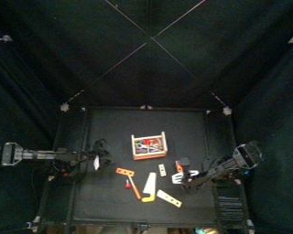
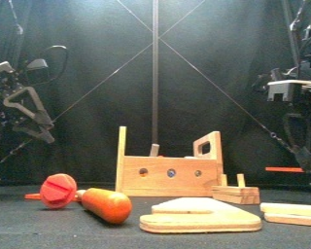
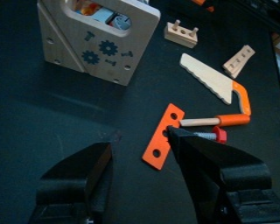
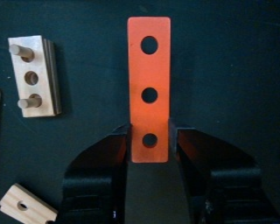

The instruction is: Grab 3 hole red block with left hand

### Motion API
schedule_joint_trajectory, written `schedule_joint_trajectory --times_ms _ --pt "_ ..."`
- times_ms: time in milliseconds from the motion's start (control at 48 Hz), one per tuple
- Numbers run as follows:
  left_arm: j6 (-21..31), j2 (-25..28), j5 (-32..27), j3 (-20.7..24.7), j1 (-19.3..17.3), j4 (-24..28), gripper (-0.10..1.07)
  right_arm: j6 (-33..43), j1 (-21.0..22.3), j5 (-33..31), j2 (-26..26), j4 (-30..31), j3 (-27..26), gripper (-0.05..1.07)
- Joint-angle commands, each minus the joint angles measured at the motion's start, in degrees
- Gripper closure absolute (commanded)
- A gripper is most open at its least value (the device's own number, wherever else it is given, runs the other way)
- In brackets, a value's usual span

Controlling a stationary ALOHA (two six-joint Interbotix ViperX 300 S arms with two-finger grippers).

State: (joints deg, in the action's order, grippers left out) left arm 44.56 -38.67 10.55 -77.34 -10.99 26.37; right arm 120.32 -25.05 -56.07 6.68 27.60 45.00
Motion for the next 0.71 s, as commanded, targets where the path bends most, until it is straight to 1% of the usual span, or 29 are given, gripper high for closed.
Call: schedule_joint_trajectory --times_ms 0,62,125,208,271,375,479,604,688 --pt "-0.2 0.0 1.7 1.7 0.3 0.1 0.12 -0.1 -0.6 -0.3 2.2 1.7 -1.7 0.53" --pt "-0.1 -0.1 3.6 2.6 0.4 0.0 0.12 -0.1 -1.1 -0.3 2.5 4.1 -2.3 0.53" --pt "-0.1 -0.1 5.7 3.7 0.4 0.0 0.12 -0.1 -2.1 -0.2 2.5 8.1 -3.1 0.53" --pt "-0.4 0.4 8.0 5.2 0.6 0.6 0.12 -0.1 -2.4 0.4 2.4 12.9 -3.8 0.53" --pt "-1.1 0.8 8.4 5.7 1.0 2.7 0.12 -0.2 -2.5 1.3 2.4 16.5 -4.2 0.53" --pt "-3.5 2.0 8.8 5.9 2.5 8.0 0.12 -2.2 -2.2 4.6 2.3 20.8 -5.1 0.53" --pt "-6.2 3.3 9.5 7.1 4.2 11.0 0.12 -6.0 -1.4 10.3 1.2 22.4 -7.0 0.53" --pt "-9.7 5.0 9.7 9.4 5.4 12.2 0.1 -12.9 1.5 16.6 -0.9 22.4 -9.6 0.53" --pt "-12.3 6.2 9.7 11.2 5.4 12.6 0.07 -17.7 3.3 19.3 -2.5 22.2 -11.1 0.53"
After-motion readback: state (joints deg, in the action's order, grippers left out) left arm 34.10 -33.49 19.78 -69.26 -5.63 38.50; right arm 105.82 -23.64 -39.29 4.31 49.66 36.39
